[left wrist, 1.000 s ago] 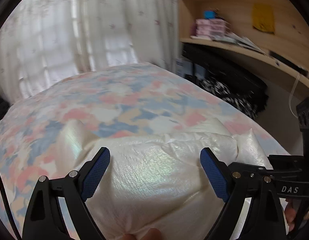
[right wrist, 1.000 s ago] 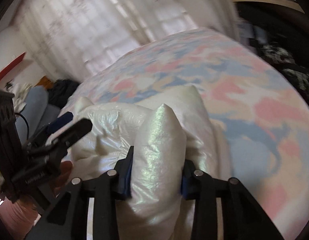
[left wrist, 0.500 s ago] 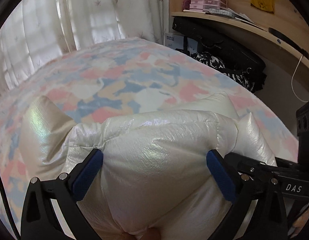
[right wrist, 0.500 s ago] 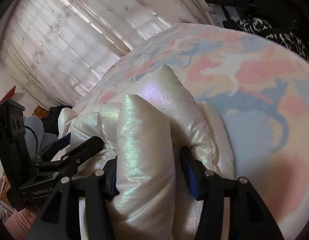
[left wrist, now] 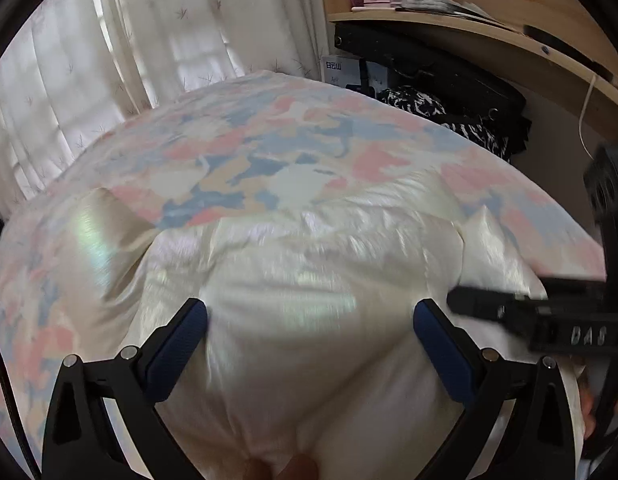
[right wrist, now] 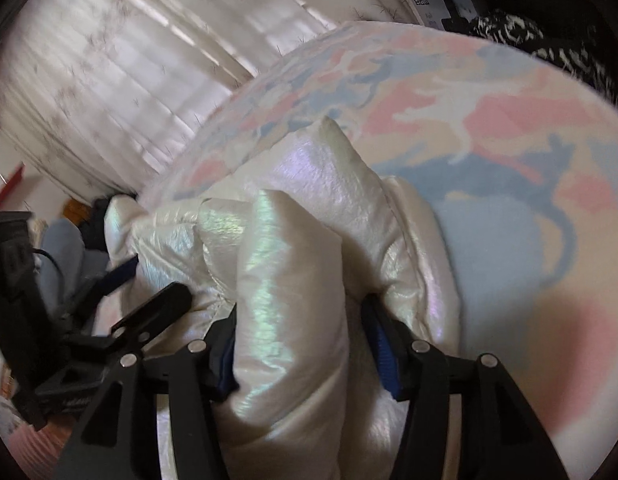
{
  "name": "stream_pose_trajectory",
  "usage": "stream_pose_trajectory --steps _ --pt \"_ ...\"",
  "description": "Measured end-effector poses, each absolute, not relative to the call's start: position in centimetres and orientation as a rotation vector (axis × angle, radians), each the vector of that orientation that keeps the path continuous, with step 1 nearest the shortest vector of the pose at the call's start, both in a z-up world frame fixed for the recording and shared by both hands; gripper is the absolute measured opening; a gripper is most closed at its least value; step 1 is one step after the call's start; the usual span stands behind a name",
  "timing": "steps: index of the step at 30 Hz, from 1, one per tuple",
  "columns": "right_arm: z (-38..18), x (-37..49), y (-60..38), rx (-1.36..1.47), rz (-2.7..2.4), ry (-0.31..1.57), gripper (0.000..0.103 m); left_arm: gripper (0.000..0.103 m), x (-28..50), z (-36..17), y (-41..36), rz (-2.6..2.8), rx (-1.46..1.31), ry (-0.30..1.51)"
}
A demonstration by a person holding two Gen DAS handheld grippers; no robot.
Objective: Fold large clothes
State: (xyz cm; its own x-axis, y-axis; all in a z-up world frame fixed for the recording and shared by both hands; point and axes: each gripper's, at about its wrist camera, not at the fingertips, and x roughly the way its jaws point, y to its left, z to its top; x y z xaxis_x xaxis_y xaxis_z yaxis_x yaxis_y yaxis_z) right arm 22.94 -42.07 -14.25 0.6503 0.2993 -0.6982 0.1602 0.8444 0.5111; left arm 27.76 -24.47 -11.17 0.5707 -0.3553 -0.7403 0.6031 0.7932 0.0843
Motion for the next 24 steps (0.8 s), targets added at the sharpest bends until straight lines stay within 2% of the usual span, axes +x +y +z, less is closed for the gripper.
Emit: stream_pose_trajectory --steps 3,9,10,15,17,24 --pt "-12.7 22.1 -41.7 0.534 0.049 0.906 0.061 0.102 25.9 -9.8 -23.1 -0.555 0.340 0.778" --pt "-9.4 19.7 -41.0 0.463 0.003 0.946 0.063 0.102 22.0 -6.3 -19.5 -0.489 0.294 0.771" --pt "-8.9 19.4 -40.6 0.447 0.000 0.954 0.065 0.102 21.5 -5.9 -19.0 -0.473 0.297 0.780" --pt "-5.6 16.8 -39.0 0.409 0.004 0.955 0.093 0.102 18.6 -4.2 -16.4 -0.492 0.268 0.844" --pt "-4.6 15.7 -38.7 0.430 0.022 0.957 0.100 0.102 17.5 -3.6 -15.5 -0.494 0.255 0.854" --pt "-2.1 13.3 -38.1 0.463 0.073 0.946 0.103 0.102 15.3 -3.3 -13.0 -0.505 0.186 0.947"
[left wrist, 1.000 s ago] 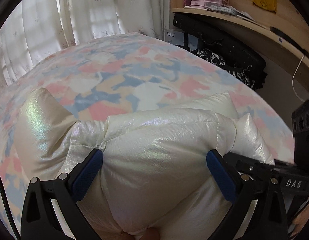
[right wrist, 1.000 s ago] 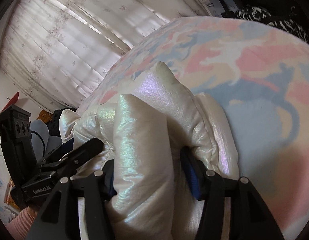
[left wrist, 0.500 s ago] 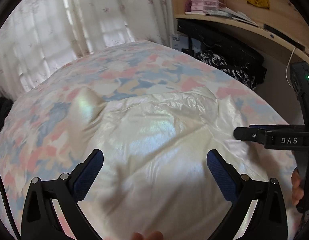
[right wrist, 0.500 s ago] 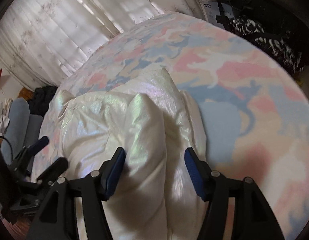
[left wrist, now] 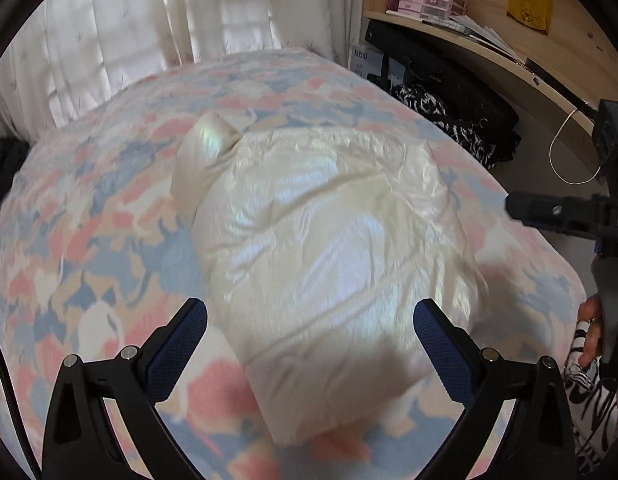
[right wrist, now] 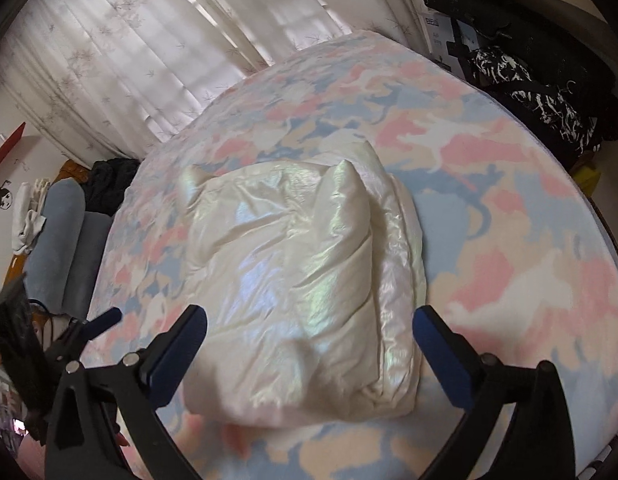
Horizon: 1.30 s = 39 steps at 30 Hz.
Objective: Fold large clothes
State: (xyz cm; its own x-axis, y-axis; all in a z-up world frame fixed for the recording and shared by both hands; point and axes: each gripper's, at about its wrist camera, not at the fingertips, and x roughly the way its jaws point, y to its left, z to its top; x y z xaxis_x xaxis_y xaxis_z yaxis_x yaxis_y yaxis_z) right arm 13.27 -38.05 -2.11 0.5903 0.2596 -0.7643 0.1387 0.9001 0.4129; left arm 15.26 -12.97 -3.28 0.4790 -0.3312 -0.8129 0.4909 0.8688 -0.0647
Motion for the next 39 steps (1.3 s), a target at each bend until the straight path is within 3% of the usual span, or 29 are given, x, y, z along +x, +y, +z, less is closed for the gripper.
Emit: stream_pose_trajectory --steps 12,27,39 --pt "-2.0 13.2 -36.1 0.355 0.138 0.987 0.103 0.102 17.0 -7.0 -10.6 -0.469 0.057 1.078" --pt "-9.3 18.4 -38.1 0.400 0.051 1.131 0.103 0.103 22.6 -15.7 -7.6 -0.471 -0.307 1.268" --pt "-15.4 20.1 -40.6 0.637 0.156 1.272 0.103 0.103 24.1 -19.7 -7.3 -0.630 -0.502 1.387"
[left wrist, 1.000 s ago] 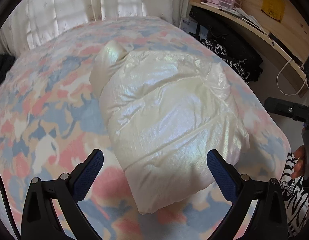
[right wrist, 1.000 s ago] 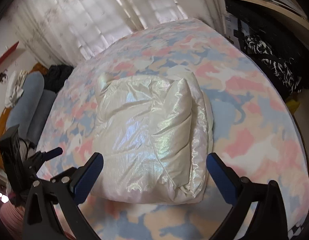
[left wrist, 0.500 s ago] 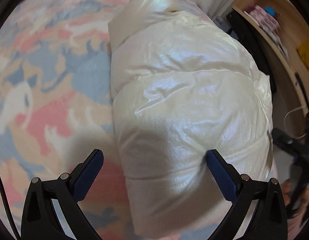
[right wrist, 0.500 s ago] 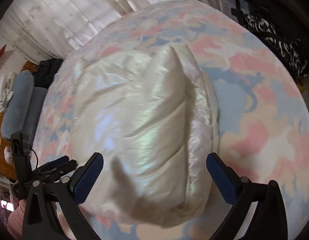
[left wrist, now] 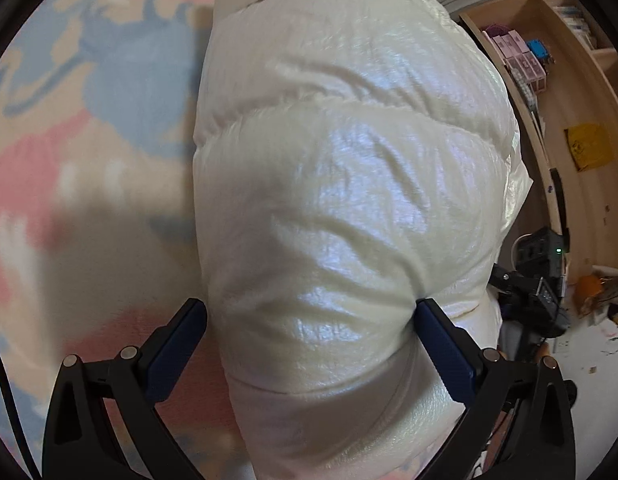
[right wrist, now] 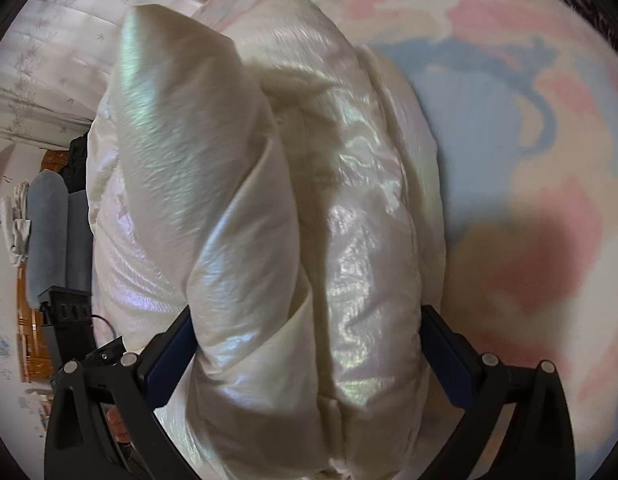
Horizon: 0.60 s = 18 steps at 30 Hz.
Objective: Fold large clothes
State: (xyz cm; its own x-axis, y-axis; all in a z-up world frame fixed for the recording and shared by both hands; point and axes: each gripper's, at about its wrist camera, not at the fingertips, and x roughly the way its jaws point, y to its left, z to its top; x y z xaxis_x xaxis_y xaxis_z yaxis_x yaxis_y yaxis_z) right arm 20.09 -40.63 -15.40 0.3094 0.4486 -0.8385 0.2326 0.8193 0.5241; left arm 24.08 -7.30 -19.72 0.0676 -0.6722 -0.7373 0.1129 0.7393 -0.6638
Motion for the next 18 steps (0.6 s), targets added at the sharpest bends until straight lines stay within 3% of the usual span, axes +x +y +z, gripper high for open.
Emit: stream_pose_trajectory --steps 12,18 --pt "-18.9 19.9 -42.6 0.824 0.330 1.260 0.103 0.102 22.9 -21.2 -6.8 -0.698 -0.665 1.445" --pt "-20.1 20.8 -43.1 0.890 0.401 1.245 0.103 0.103 21.8 -19.9 -8.9 -0.713 -0.586 1.379"
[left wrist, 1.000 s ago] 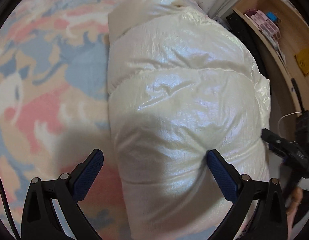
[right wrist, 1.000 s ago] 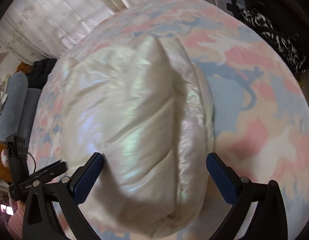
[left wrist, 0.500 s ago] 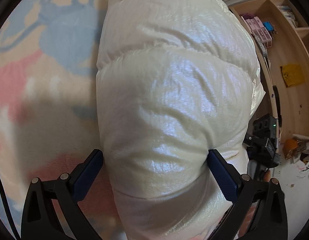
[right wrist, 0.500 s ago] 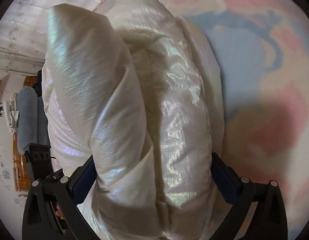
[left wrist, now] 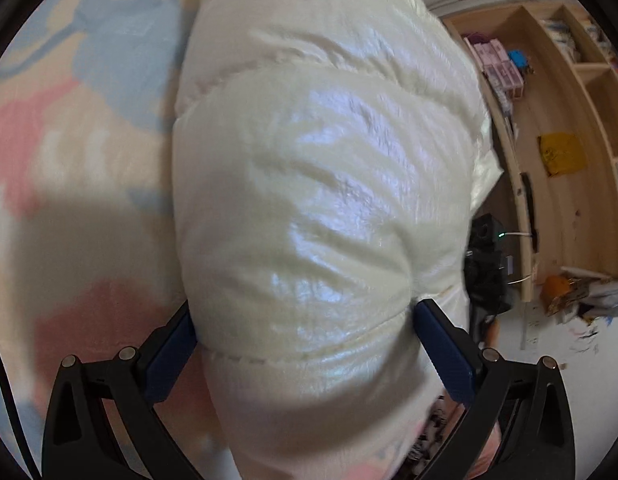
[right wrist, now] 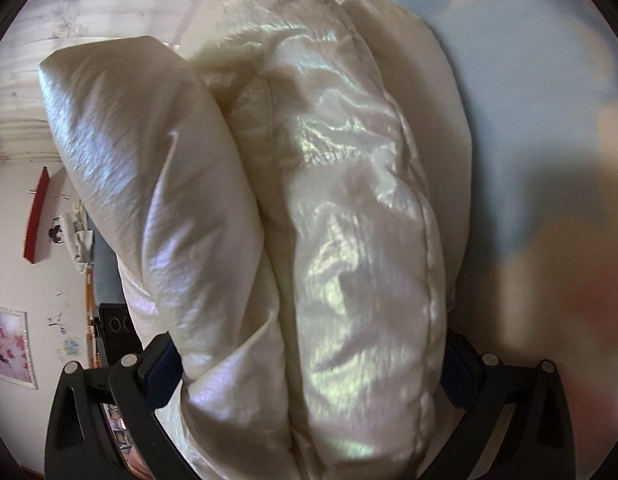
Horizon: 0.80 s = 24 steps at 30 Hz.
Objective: Fold large clothes
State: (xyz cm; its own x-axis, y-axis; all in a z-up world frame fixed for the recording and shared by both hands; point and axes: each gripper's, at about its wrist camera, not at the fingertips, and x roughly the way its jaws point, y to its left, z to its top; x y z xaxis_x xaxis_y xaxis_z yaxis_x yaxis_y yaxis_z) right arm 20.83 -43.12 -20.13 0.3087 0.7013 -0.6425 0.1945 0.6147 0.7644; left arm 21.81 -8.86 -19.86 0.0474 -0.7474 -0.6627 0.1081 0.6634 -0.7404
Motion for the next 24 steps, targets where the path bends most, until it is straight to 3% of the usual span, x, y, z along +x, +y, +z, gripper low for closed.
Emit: stream_pose_trajectory --steps 8,10,12,15,24 --pt "-19.6 19.6 -42.0 0.846 0.381 1.171 0.102 0.103 21.3 -18.7 -11.3 -0.646 -0.524 1.324" --pt "-18.7 19.4 -41.4 0.809 0.389 1.146 0.096 0.102 21.2 -17.8 -11.6 -0.639 -0.481 1.296" --pt "-17.9 19.1 -41.1 0.802 0.407 1.110 0.077 0.098 20.9 -16.5 -11.9 -0.634 -0.426 1.254" --pt "-16.3 18.6 -40.5 0.787 0.430 1.059 0.058 0.094 20.4 -14.0 -11.8 -0.633 -0.337 1.187" --pt "-11.6 17.4 -34.9 0.716 0.548 0.939 0.045 0.093 19.0 -7.2 -5.2 -0.595 -0.273 1.054"
